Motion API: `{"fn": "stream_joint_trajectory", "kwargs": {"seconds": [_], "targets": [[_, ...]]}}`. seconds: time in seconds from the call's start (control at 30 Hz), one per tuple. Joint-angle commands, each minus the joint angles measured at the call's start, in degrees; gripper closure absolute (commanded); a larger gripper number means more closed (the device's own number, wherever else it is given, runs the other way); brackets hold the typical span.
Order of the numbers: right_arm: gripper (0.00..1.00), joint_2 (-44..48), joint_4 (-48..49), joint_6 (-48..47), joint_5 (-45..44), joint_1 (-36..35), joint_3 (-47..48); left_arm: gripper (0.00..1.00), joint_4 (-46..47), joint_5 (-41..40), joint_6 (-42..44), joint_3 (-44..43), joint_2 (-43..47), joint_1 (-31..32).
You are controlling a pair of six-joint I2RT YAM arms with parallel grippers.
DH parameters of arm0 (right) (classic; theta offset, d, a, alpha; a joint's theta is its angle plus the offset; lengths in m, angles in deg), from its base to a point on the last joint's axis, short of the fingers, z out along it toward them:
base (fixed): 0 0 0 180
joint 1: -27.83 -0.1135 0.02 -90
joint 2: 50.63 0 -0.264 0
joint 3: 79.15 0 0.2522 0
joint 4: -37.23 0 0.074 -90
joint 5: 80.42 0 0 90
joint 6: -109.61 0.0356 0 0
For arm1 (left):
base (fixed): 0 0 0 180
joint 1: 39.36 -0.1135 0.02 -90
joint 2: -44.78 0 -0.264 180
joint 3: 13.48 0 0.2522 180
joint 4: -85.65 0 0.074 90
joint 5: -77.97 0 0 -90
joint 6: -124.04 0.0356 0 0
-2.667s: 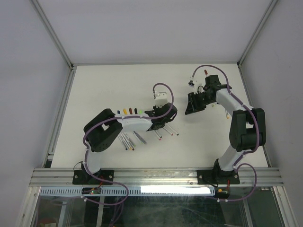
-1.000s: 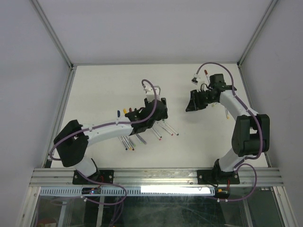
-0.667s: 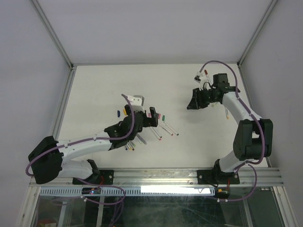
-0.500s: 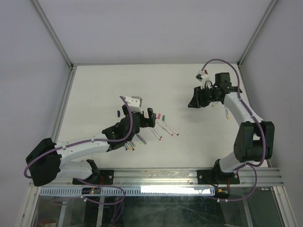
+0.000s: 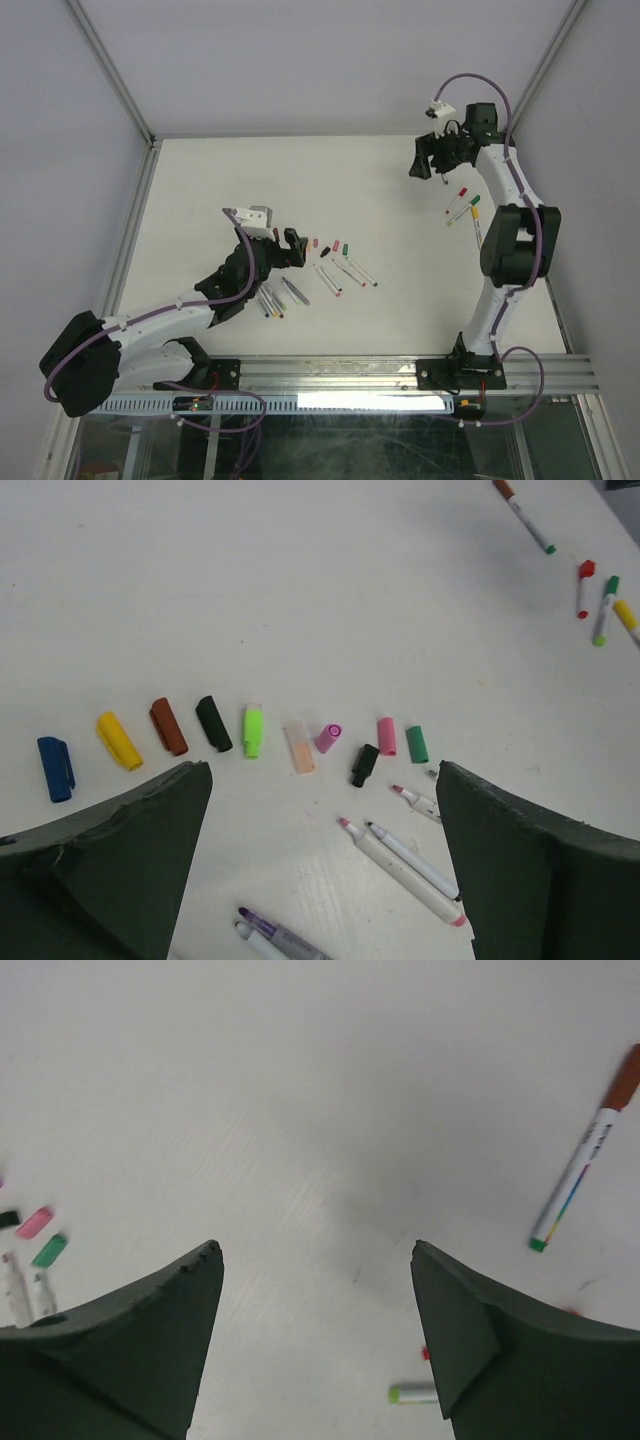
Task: Open the pen caps
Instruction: Pick up the pen from the center of the board.
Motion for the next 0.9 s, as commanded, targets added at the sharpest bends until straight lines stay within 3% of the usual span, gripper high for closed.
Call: {"fn": "stream_joint_trajectory", "kwargs": {"seconds": [0.0,0.27,0.47,0.87], "targets": [[0.22,-13.6,-5.3,4.5,-4.4,4.2,13.9,0.01,6.5,5.2,1.4,3.2,6.8,-0.3],[0.22,-27.2,-6.4,5.4,-14.8,6.0,31.1,0.01,7.1,7.6,1.4,8.2,15.7,-0.4],[0.26,-35.3,-7.6,6.8,-15.8,6.2,40.4,0.01,6.1,8.0,0.5,8.8,17.3,-0.4],[0.6,-39.9,-6.5,7.6,-16.6,6.3,43.5,0.01,3.7,9.3,-0.5,8.1,18.5,-0.4]]}}
